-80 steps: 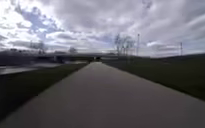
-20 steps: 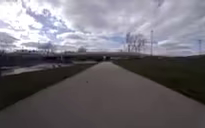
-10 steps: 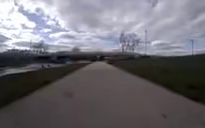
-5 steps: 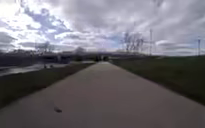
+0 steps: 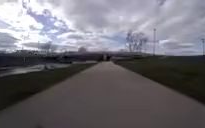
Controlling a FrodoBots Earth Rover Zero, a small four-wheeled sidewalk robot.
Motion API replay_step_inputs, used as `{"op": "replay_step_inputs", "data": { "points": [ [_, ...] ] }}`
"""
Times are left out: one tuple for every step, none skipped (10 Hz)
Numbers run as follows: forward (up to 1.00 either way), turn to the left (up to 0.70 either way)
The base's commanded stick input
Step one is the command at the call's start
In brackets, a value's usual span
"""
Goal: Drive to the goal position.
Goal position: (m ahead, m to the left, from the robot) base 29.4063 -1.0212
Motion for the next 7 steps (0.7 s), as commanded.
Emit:
{"op": "replay_step_inputs", "data": {
  "points": [
    [1.0,0.0],
    [1.0,0.0],
    [1.0,0.0],
    [1.0,0.0],
    [1.0,0.0],
    [1.0,0.0],
    [1.0,0.0]
  ]
}}
